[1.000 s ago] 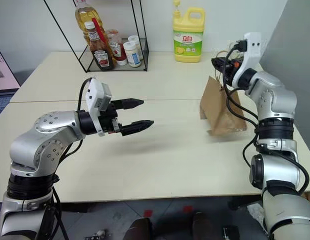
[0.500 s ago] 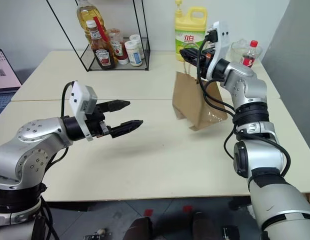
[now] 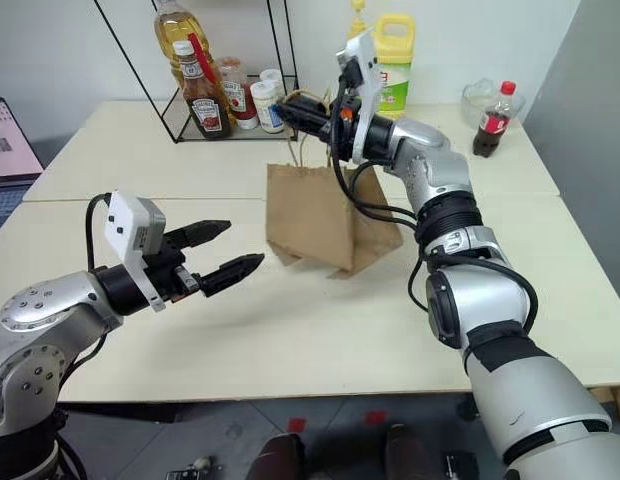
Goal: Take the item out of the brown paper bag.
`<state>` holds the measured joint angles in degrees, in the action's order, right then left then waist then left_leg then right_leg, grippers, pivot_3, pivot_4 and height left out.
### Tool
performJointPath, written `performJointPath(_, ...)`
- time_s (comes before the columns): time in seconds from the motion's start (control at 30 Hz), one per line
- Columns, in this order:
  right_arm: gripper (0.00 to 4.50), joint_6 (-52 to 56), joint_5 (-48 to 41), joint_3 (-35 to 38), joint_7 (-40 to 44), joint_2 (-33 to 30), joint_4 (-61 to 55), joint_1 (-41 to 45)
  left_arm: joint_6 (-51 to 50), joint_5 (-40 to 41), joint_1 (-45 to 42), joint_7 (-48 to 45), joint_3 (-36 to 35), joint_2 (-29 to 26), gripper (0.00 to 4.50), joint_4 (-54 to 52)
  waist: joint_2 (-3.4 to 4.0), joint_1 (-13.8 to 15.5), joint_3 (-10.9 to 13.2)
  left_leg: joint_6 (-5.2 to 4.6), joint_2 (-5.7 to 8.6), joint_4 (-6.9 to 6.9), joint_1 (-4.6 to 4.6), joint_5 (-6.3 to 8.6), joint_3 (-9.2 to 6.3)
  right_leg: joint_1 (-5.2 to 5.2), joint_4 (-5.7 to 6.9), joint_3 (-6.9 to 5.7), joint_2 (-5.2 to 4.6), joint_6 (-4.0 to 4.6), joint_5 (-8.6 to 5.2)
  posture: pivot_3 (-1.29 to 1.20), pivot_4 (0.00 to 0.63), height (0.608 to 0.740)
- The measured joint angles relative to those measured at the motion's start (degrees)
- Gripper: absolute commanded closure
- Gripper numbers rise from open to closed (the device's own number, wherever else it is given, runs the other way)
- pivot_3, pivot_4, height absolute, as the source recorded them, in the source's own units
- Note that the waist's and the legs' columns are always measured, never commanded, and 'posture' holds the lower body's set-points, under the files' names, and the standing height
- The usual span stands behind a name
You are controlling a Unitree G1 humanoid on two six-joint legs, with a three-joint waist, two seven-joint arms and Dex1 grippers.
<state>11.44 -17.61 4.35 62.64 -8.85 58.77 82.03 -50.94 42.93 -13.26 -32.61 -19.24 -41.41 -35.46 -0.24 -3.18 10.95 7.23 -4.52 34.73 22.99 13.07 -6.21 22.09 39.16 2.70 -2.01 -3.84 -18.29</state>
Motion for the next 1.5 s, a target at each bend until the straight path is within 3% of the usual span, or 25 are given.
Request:
performJointPath(0.17,4.23,-0.47,1.46,-1.18,2.60,-3.07,0.35,-0.59,-0.08,1.42,0.66,1.07,-0.28,-0.01,0.00,-0.58,-0.04,0.18,0.02,0.05,0.00,0.01,0.01,-0.03,0.00,0.00,-0.01,0.00,0.00,0.00,0.00,0.00,0.150,0.740)
performJointPath(0.33,4.23,0.64,5.44,-5.01,7.41,-10.48,-3.26,-3.87,0.52,1.10,-2.06,0.34,2.87,-0.07,0.00,1.51,-0.04,0.26,0.03,0.04,0.00,0.02,-0.01,-0.03,0.01,0.00,-0.02,0.00,0.00,0.00,0.00,0.00,0.150,0.740)
performJointPath(0.63,4.23,8.27,7.46,-7.82,6.73,-17.61,-20.93,-16.25,4.35,-2.08,-7.04,-3.14,10.42,0.41,0.00,7.57,-0.04,-0.35,0.03,0.06,0.00,0.05,-0.02,-0.04,0.03,0.01,0.04,0.04,0.00,0.00,0.00,0.00,0.150,0.740)
performJointPath(0.67,3.52,9.07,7.45,-7.82,6.02,-17.90,-22.40,-17.03,4.80,-2.41,-7.21,-3.32,10.79,0.45,0.00,8.00,-0.04,-0.39,0.03,0.06,0.00,0.05,-0.02,-0.04,0.03,0.01,0.05,0.04,0.00,0.00,0.00,0.00,0.150,0.740)
performJointPath(0.7,3.52,9.36,7.44,-7.82,5.80,-18.03,-23.09,-17.37,4.99,-2.58,-7.24,-3.38,10.93,0.45,0.00,8.24,-0.04,-0.39,0.03,0.06,0.00,0.06,-0.02,-0.04,0.03,0.01,0.06,0.04,0.00,0.00,0.00,0.00,0.150,0.740)
performJointPath(0.77,3.08,10.64,7.36,-7.80,4.96,-18.76,-25.98,-18.23,5.24,-2.82,-7.60,-4.04,11.23,0.56,0.00,8.80,-0.04,-0.28,0.02,0.06,0.00,0.08,-0.01,-0.03,0.02,0.00,0.06,0.03,0.00,-0.01,0.00,0.00,0.150,0.740)
performJointPath(0.9,1.87,16.42,6.33,-7.56,4.62,-22.63,-33.43,-22.10,6.09,-3.46,-7.89,-5.34,11.71,0.58,0.00,9.88,-0.06,0.31,0.03,0.05,0.02,0.11,0.01,-0.03,0.02,-0.02,0.02,0.03,-0.01,-0.01,0.01,0.00,0.150,0.740)
performJointPath(1.17,1.87,27.38,0.32,-6.81,6.92,-27.82,-40.87,-22.92,7.57,-4.72,-8.57,-7.04,12.39,0.56,0.00,11.42,-0.06,0.09,0.03,-0.05,0.02,0.11,-0.01,0.03,0.02,-0.03,0.04,0.03,-0.01,-0.01,0.01,0.00,0.150,0.740)
performJointPath(1.5,1.87,37.33,-6.33,-5.60,3.56,-25.56,-45.96,-23.07,7.63,-5.17,-8.93,-7.98,12.44,0.57,0.00,11.47,-0.06,0.02,0.03,-0.06,0.01,0.12,-0.01,0.03,0.02,-0.03,0.04,0.03,-0.01,-0.02,0.01,0.00,0.150,0.740)
